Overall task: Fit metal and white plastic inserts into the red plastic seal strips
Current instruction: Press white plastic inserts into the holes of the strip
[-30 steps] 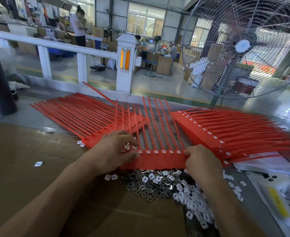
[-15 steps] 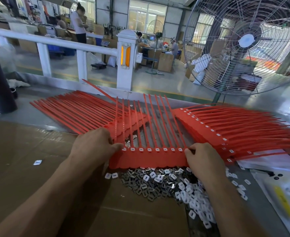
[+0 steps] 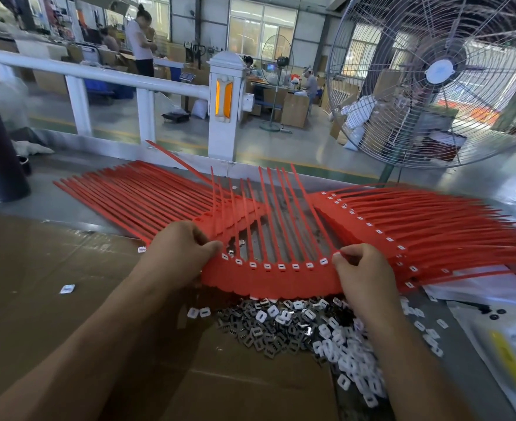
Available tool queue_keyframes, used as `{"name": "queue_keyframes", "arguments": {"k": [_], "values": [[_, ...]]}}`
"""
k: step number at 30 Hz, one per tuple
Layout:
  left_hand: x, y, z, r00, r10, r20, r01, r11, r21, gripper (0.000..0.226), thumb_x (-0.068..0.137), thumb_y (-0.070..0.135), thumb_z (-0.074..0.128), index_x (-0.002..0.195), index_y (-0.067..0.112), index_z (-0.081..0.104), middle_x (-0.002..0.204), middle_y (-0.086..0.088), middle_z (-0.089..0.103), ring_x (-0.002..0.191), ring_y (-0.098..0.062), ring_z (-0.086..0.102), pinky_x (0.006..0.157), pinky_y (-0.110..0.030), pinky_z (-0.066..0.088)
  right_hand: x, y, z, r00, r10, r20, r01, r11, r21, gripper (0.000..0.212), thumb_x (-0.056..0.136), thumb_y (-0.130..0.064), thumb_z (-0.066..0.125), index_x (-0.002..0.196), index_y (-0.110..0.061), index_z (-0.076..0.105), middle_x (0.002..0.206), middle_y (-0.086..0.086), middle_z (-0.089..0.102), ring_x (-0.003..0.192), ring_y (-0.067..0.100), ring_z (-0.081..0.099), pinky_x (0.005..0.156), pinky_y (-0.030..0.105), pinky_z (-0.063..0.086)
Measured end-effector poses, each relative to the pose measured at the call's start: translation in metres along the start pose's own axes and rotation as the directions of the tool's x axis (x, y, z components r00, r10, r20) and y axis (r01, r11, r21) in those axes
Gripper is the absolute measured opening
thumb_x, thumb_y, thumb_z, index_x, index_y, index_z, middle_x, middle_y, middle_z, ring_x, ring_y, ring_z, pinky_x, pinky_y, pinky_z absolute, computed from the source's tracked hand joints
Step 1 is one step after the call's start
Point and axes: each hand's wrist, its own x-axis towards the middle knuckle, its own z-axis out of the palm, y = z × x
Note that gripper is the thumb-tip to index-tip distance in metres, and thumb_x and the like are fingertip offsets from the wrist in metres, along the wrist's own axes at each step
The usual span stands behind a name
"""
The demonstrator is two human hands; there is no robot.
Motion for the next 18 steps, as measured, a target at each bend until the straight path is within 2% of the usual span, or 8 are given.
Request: {"name": "queue_keyframes", "arguments": {"k": [3, 5, 7, 9, 11, 13, 15, 18], "values": [[-0.005, 0.006, -0.002, 0.995, -0.051, 0.086, 0.065, 0.983, -0.174, 0.02, 0.094, 0.029, 0.072, 0.093, 0.01, 0.064, 0.069, -0.008, 0.074, 0.057, -0.028, 0.073, 0.054, -0.044, 0.063, 0.003, 0.001, -0.001, 0.998, 0.055, 0.037, -0.062, 0.974, 0.217, 0.016, 0.096, -0.035, 0.07, 0.11, -0.028, 0.07, 0.093, -0.018, 0.067, 0.075, 0.0, 0.065, 0.055, 0.016, 0.044], [-0.007, 0.007, -0.002, 0.993, -0.06, 0.106, 0.082, 0.973, -0.215, 0.019, 0.096, 0.026, 0.069, 0.094, 0.008, 0.065, 0.076, -0.012, 0.075, 0.06, -0.03, 0.074, 0.055, -0.043, 0.063, 0.005, 0.002, -0.003, 0.986, 0.114, 0.122, -0.152, 0.912, 0.38, 0.015, 0.094, -0.033, 0.073, 0.104, -0.023, 0.075, 0.079, -0.008, 0.076, 0.056, 0.002, 0.067, 0.044, 0.014, 0.045], [-0.007, 0.007, -0.002, 0.993, -0.066, 0.101, 0.088, 0.968, -0.233, 0.017, 0.096, 0.024, 0.068, 0.095, 0.008, 0.065, 0.083, -0.014, 0.074, 0.059, -0.027, 0.074, 0.049, -0.038, 0.06, 0.006, 0.003, -0.005, 0.962, 0.144, 0.233, -0.241, 0.849, 0.47, 0.019, 0.092, -0.031, 0.076, 0.102, -0.016, 0.077, 0.077, 0.0, 0.078, 0.053, 0.011, 0.064, 0.04, 0.021, 0.042], [-0.006, 0.007, -0.001, 0.994, -0.062, 0.094, 0.084, 0.963, -0.255, 0.014, 0.097, 0.022, 0.067, 0.095, 0.008, 0.064, 0.085, -0.013, 0.073, 0.057, -0.023, 0.073, 0.045, -0.032, 0.056, 0.007, 0.004, -0.007, 0.941, 0.111, 0.321, -0.259, 0.844, 0.469, 0.027, 0.086, -0.037, 0.078, 0.101, -0.015, 0.08, 0.082, 0.011, 0.078, 0.064, 0.025, 0.062, 0.042, 0.026, 0.039], [-0.004, 0.005, 0.0, 0.997, -0.034, 0.073, 0.051, 0.968, -0.248, 0.013, 0.097, 0.022, 0.068, 0.096, 0.01, 0.065, 0.086, -0.011, 0.073, 0.059, -0.021, 0.073, 0.048, -0.032, 0.057, 0.005, 0.005, -0.01, 0.926, 0.045, 0.374, -0.22, 0.872, 0.438, 0.03, 0.08, -0.046, 0.078, 0.1, -0.024, 0.081, 0.091, 0.022, 0.076, 0.069, 0.033, 0.058, 0.045, 0.029, 0.038], [-0.002, 0.003, 0.001, 0.999, 0.002, 0.045, 0.009, 0.97, -0.244, 0.012, 0.096, 0.023, 0.069, 0.097, 0.012, 0.066, 0.086, -0.01, 0.073, 0.06, -0.018, 0.074, 0.05, -0.031, 0.058, 0.004, 0.004, -0.013, 0.919, -0.003, 0.395, -0.171, 0.898, 0.405, 0.03, 0.08, -0.05, 0.076, 0.102, -0.031, 0.08, 0.095, 0.017, 0.078, 0.068, 0.042, 0.061, 0.051, 0.032, 0.043], [-0.001, 0.002, 0.002, 0.999, 0.04, 0.018, -0.033, 0.963, -0.267, 0.01, 0.095, 0.024, 0.07, 0.096, 0.014, 0.067, 0.082, -0.007, 0.074, 0.061, -0.017, 0.074, 0.051, -0.031, 0.058, 0.003, 0.003, -0.015, 0.915, -0.042, 0.402, -0.125, 0.917, 0.38, 0.022, 0.085, -0.048, 0.073, 0.102, -0.036, 0.079, 0.091, 0.008, 0.08, 0.067, 0.039, 0.065, 0.053, 0.032, 0.048], [-0.001, 0.003, 0.002, 0.996, 0.087, -0.007, -0.085, 0.952, -0.295, 0.007, 0.095, 0.023, 0.07, 0.095, 0.016, 0.067, 0.069, -0.001, 0.074, 0.055, -0.017, 0.071, 0.048, -0.032, 0.056, 0.003, 0.001, -0.016, 0.912, -0.058, 0.406, -0.128, 0.9, 0.416, 0.01, 0.094, -0.035, 0.069, 0.098, -0.038, 0.078, 0.09, 0.008, 0.079, 0.066, 0.031, 0.069, 0.051, 0.031, 0.051]]}}
